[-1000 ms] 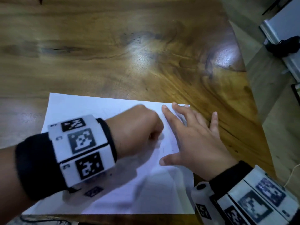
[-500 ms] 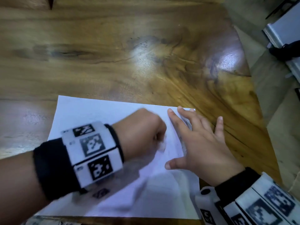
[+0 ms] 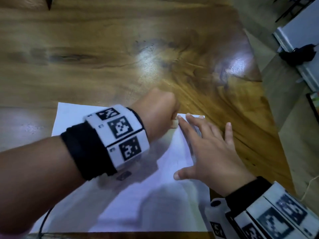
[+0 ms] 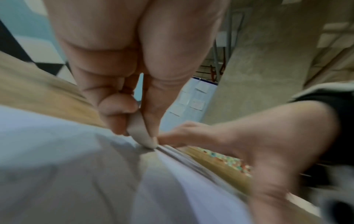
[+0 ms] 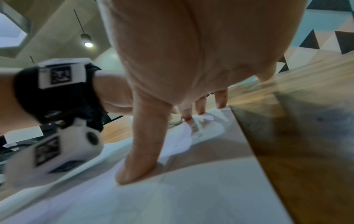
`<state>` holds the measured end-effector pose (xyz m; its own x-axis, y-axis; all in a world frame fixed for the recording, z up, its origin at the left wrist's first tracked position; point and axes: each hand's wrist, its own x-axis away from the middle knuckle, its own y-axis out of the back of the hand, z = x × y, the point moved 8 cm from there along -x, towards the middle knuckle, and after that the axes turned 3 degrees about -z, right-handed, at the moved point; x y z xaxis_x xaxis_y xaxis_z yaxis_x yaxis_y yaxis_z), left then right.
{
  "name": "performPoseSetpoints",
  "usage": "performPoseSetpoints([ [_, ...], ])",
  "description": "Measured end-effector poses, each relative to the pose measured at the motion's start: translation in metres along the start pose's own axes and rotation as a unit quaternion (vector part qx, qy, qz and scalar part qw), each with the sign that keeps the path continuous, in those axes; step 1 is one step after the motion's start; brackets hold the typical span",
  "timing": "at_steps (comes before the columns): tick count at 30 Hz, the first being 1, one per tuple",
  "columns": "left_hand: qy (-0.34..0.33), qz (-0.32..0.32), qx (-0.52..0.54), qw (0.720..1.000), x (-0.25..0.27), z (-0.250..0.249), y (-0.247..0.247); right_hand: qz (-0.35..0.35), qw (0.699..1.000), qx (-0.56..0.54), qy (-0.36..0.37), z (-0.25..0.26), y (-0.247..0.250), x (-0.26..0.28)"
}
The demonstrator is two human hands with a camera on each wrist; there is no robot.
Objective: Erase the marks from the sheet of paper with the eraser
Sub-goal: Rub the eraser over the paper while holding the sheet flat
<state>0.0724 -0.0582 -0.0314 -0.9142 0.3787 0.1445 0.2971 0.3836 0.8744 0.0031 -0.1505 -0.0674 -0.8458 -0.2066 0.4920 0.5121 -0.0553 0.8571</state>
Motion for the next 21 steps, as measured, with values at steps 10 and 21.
performPoseSetpoints([
  [10,-0.009,0.042,-0.032,0.999,0.007,0.002,-0.011,0.009,1.0,-0.002,-0.003,0.0,0.0,0.0],
  [21,-0.007,0.026,-0.016,1.0,0.012,0.007,-0.006,0.007,1.0,-0.001,-0.002,0.0,0.0,0.001],
])
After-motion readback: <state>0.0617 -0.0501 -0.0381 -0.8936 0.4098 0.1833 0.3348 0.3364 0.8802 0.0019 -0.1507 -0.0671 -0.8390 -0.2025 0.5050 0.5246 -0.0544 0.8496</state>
